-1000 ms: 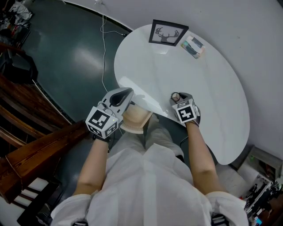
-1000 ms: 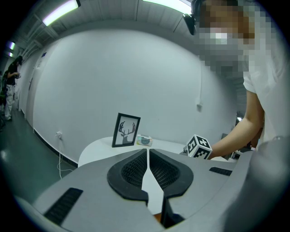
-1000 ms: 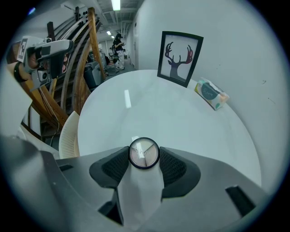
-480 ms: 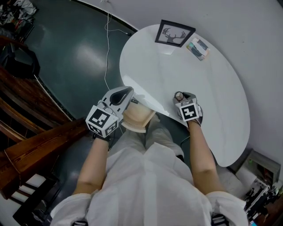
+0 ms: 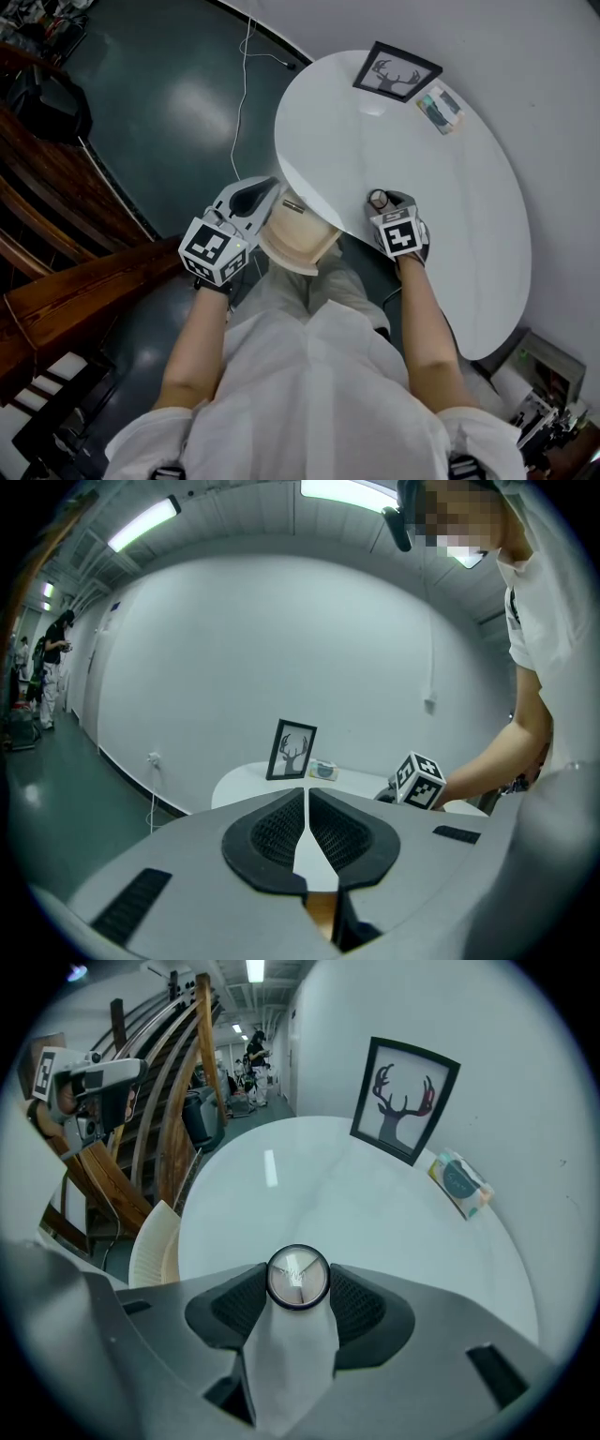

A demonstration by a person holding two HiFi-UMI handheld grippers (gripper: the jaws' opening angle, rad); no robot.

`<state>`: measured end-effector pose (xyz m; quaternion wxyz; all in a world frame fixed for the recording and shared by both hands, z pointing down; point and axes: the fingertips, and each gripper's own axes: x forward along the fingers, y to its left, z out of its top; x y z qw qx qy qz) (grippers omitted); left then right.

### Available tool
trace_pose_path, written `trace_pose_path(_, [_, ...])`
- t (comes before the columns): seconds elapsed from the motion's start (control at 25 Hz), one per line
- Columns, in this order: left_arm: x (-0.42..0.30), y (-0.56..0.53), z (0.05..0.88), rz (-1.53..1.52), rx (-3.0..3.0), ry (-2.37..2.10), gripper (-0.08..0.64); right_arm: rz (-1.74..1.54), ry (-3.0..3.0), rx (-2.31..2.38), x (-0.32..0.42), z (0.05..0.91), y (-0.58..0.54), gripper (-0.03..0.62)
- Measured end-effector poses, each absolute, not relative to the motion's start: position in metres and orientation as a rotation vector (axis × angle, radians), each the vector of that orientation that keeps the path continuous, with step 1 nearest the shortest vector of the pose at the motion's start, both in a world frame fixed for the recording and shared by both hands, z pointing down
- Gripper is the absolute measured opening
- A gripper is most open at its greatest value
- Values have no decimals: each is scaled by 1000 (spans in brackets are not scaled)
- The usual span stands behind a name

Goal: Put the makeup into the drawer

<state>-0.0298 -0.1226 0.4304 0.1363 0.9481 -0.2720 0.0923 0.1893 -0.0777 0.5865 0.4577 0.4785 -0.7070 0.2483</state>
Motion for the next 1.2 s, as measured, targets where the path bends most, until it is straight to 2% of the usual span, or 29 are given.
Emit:
trace_pose_path(0.44, [-78,-105,440,263,2689,-899,21,490,-1874,1027,101,573,-91,206])
trace_pose_path(1.2, [-139,-79,464,267,2578,-1053,21,433,-1980,677,-26,613,-51,206])
